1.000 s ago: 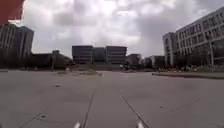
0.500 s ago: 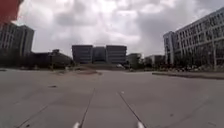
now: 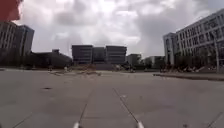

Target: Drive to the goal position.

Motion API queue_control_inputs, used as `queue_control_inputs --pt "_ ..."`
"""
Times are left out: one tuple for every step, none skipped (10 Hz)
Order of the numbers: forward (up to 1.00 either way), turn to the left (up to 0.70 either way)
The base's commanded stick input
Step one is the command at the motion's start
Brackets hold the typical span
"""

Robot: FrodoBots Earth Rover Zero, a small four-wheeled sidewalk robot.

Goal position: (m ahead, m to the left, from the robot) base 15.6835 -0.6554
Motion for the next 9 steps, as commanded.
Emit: queue_control_inputs --pt "0.60 0.00" --pt "0.60 0.00" --pt "0.60 0.00" --pt "0.60 0.00" --pt "0.60 0.00" --pt "0.60 0.00" --pt "0.60 0.00" --pt "0.60 0.00" --pt "0.60 0.00"
